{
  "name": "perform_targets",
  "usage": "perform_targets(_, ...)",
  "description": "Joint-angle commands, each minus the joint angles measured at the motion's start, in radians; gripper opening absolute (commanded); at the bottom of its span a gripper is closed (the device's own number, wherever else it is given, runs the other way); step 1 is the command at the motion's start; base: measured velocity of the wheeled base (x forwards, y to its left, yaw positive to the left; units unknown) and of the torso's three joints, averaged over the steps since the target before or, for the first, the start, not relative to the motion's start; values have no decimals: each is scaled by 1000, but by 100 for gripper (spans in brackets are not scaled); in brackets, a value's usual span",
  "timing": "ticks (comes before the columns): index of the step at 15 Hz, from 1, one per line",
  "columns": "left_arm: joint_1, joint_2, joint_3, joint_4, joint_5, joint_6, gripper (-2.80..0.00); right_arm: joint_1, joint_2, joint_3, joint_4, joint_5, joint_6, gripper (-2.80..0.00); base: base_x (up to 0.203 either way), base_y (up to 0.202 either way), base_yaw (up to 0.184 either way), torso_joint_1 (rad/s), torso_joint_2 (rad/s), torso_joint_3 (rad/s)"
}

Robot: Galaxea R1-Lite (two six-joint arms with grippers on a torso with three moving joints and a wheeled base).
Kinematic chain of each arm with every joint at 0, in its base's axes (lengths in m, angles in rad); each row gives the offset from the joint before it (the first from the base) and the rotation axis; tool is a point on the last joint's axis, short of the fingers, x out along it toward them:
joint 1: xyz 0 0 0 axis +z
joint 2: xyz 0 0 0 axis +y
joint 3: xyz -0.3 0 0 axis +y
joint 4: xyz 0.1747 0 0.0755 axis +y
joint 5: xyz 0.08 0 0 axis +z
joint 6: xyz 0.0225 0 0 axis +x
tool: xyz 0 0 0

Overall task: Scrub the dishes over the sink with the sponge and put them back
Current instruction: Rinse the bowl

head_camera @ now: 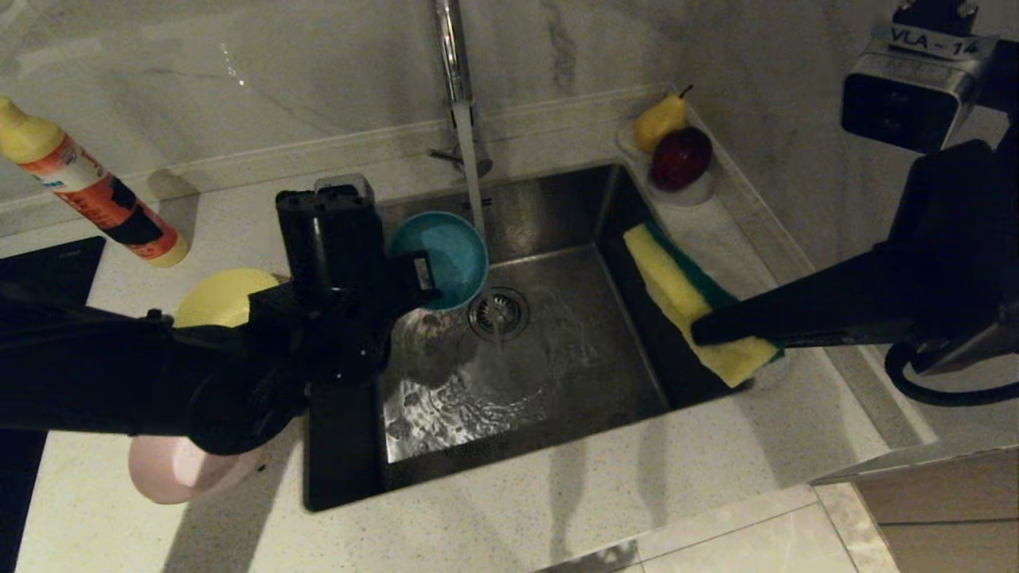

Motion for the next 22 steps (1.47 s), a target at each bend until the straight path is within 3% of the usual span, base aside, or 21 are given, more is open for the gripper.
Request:
perform_targets(1,7,58,-139,170,-28,-126,-280,-11,-21,38,3,4,-3,-280,0,0,0,0,0,0)
perform_targets(3,14,84,-223,307,-85,-245,-280,-22,-32,70,3,7,-23,-280,0,0,0,0,0,0)
perform_targets(4,18,100,-246,332,-97,-268,-280,-23,-35,80,2,8,-26,-280,0,0,0,0,0,0)
perform_targets(13,23,110,-255,369,-101,-324,-280,-23,-50,94,2,10,-26,-280,0,0,0,0,0,0)
perform_targets(16,22,73,-256,446,-165,-362,-280,-23,-52,97,2,10,-26,-280,0,0,0,0,0,0)
perform_targets(22,23,39,-209,479,-186,-390,-280,-23,-50,98,3,11,-25,-280,0,0,0,0,0,0)
